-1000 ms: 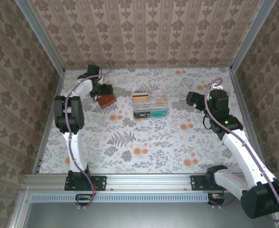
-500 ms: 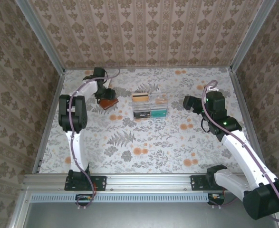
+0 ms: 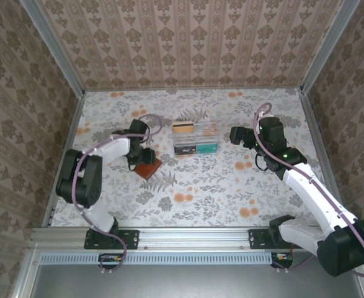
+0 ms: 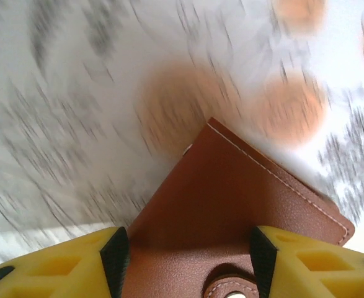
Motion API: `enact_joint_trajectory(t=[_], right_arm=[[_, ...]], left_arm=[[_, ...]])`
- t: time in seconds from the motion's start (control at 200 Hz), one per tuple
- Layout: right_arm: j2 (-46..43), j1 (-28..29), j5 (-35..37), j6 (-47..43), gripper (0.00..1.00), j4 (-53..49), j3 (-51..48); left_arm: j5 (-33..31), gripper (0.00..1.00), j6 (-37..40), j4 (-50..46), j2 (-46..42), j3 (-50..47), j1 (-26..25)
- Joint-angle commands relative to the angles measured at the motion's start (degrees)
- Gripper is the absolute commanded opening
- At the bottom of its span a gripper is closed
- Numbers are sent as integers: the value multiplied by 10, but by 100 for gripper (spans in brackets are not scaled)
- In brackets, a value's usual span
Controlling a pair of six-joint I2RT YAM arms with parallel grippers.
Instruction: Take the credit cards out of the card holder
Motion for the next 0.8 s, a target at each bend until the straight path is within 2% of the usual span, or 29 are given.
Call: enact_joint_trajectory(t=[0.0,0.07,0.2,0.42,0.59,0.655,0.795], right_arm=[[6,14,-11,6,100,8,17],[7,23,-11,9,100,5,15],[4,38,-13,7,100,-10,9],[-15,54,-12,-2,100,-38,7],[-25,76,9,20,100,-66,14],[-27,95,29,24,100,-81,21],[0,161,105,56,100,-139,57]], left_arm=[[22,56,-183,7,-31,-71,-64],[33,55,-274,45,-54,-108,-102],[8,55,-408,92,-67,-131,-184],[-17,55,-544,158,-40,-104,-267],[-48,60,-548,134,-61,-77,-286],[-61,67,-533,106,-90,-75,-278],[-62,88,-477,59,-175,-88,-238]])
